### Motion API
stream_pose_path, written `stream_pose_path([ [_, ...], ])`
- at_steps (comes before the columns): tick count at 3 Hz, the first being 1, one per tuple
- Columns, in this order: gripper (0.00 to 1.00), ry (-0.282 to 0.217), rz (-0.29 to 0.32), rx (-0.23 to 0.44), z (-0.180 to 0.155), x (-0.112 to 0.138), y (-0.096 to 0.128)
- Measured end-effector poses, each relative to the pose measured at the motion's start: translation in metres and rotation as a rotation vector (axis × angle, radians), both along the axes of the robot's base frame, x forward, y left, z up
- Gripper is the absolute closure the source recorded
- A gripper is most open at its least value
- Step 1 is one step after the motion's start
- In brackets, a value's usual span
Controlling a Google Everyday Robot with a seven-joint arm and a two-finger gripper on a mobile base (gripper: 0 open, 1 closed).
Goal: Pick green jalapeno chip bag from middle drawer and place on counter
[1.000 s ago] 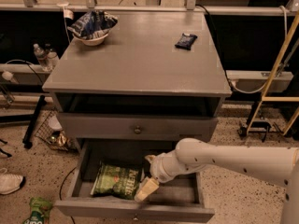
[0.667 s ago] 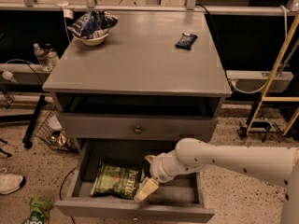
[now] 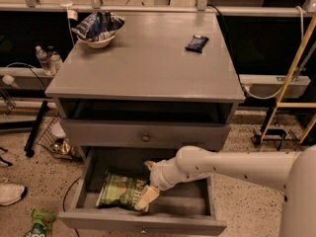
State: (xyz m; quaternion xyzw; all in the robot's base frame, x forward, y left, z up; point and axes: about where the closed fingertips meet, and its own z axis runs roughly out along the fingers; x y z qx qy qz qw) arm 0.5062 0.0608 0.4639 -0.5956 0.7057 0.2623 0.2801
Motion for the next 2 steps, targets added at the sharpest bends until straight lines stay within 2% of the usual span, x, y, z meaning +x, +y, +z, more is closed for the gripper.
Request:
stream_pose_path([
  [1,0.0,-0.005,0.028,0.026,-0.015,0.012,0.015],
  [2,0.0,-0.028,0.018,0.064,-0.026,0.025,0.022],
])
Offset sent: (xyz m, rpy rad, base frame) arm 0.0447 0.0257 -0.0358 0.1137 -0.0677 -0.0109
